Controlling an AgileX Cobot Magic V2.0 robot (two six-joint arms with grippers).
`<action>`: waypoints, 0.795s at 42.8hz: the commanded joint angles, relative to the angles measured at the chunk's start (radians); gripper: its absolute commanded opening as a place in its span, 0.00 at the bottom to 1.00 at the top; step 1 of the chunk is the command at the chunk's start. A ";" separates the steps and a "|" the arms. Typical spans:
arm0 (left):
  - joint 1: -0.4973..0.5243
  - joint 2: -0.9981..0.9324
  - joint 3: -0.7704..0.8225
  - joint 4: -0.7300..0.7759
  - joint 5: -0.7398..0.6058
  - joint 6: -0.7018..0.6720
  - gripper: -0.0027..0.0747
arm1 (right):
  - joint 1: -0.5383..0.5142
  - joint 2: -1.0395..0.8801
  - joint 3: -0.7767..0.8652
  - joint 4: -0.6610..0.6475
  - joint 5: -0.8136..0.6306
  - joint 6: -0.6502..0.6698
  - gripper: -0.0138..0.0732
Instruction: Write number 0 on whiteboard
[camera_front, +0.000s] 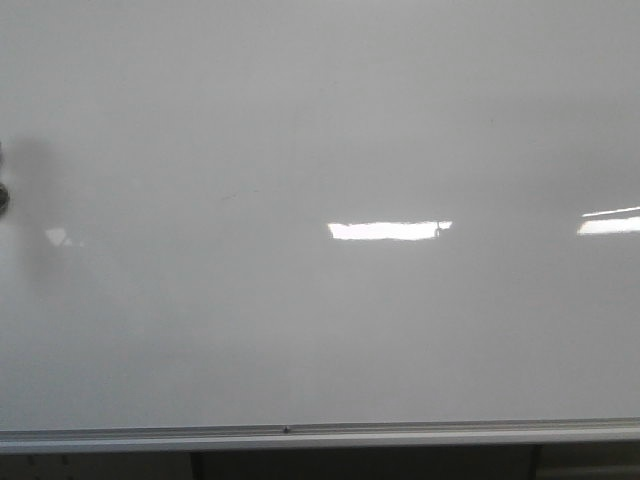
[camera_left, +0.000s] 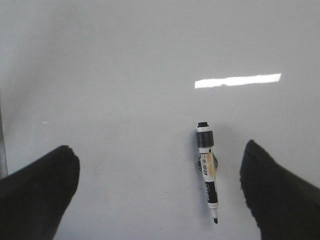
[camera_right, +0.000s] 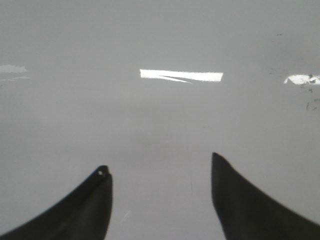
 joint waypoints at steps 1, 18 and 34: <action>-0.002 0.028 -0.039 -0.074 -0.072 -0.006 0.87 | 0.001 0.012 -0.036 -0.007 -0.076 0.001 0.82; -0.121 0.421 -0.111 -0.131 -0.093 -0.006 0.81 | 0.001 0.012 -0.036 -0.007 -0.077 0.001 0.82; -0.148 0.872 -0.232 -0.172 -0.271 -0.008 0.81 | 0.001 0.012 -0.036 -0.007 -0.078 0.001 0.82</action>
